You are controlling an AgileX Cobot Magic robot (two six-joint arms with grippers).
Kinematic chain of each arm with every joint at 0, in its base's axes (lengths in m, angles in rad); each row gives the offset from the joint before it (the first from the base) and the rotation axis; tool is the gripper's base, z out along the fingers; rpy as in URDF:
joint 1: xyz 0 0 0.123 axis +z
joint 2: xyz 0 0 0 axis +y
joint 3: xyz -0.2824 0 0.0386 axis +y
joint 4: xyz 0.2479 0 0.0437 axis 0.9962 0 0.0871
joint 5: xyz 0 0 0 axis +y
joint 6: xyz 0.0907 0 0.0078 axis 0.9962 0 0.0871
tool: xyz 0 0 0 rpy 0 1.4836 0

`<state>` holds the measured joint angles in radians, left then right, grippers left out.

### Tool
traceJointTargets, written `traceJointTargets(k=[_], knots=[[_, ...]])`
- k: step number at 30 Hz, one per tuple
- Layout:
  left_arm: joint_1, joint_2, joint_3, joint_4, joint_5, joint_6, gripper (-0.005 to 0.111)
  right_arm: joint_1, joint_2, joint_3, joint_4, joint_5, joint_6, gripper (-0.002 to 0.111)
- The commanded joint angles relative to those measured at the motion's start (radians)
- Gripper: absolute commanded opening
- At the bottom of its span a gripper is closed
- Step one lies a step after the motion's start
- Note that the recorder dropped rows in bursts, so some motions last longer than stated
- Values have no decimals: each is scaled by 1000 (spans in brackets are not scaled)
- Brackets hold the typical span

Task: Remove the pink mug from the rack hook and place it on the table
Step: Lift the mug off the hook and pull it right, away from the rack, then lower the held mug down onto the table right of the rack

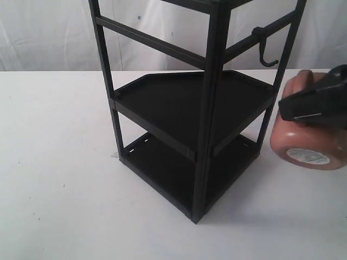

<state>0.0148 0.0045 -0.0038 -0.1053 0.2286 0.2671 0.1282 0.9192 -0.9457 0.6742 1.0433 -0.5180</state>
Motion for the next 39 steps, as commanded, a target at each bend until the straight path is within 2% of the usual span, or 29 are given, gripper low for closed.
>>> traceJointTargets(k=[1, 4, 9, 15, 25, 31, 35, 39], knots=[[3, -4, 4, -4, -4, 0, 0, 2, -87, 73, 6, 24, 76, 0], [3, -4, 4, -4, -4, 0, 0, 2, -139, 184, 4, -20, 76, 0], [3, -4, 4, -4, -4, 0, 0, 2, -141, 370, -3, -244, 76, 0], [3, -4, 4, -4, -4, 0, 0, 2, -103, 411, 22, -438, 76, 0], [3, -4, 4, -4, -4, 0, 0, 2, -62, 422, 23, -634, 18, 0], [3, -4, 4, -4, -4, 0, 0, 4, -62, 537, 30, -832, 27, 0], [3, -4, 4, -4, -4, 0, 0, 48, -62, 611, 31, -929, 29, 0], [3, -4, 4, -4, -4, 0, 0, 158, -62, 648, 14, -1017, 27, 0]])
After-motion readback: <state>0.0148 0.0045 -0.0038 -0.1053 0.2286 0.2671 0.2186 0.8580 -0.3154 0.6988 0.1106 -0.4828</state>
